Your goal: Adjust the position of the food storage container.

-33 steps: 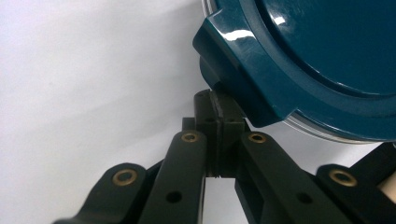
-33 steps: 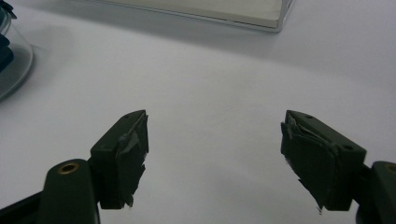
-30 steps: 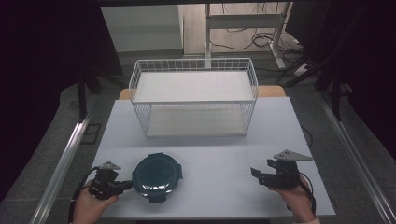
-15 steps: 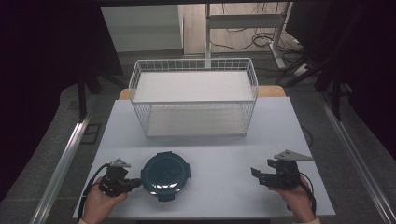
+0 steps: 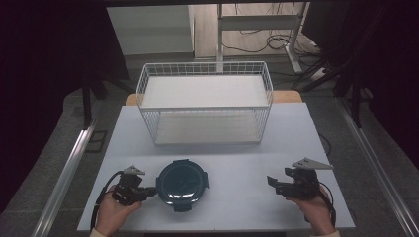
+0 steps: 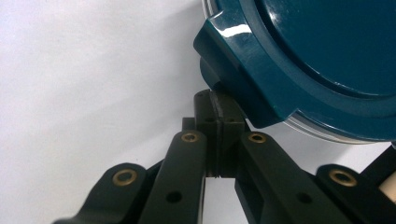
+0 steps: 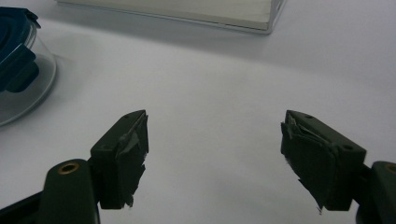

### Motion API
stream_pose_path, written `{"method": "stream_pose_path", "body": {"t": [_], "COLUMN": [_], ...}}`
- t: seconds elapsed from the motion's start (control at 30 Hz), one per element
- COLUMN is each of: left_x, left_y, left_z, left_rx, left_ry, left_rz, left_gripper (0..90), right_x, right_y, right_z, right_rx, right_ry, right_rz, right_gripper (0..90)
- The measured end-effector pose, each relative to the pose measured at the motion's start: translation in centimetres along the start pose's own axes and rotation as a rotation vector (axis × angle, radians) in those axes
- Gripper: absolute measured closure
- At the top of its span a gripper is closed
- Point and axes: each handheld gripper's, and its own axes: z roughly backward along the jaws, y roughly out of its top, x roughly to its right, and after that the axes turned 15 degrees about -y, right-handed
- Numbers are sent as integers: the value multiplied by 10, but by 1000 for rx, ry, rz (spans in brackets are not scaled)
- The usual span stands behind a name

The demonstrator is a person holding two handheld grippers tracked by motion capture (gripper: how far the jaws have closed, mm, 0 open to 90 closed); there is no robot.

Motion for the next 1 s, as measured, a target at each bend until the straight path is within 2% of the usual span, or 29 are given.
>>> {"method": "stream_pose_path", "body": {"t": [0.23, 0.77, 1.0], "left_x": [3, 17, 26], "left_y": [5, 33, 41], "left_z": [-5, -30, -39], "left_rx": [-5, -29, -49], "left_ry": [2, -1, -18], "left_rz": [-9, -50, -75], "left_gripper": [900, 900, 900], "right_x": [1, 0, 0], "right_y": [0, 0, 0], "right_z": [0, 0, 0], "right_rx": [-4, -6, -7], "right_ry": [-2, 0, 1], "right_rz": [-4, -1, 2], "right_gripper": [228, 228, 228]}}
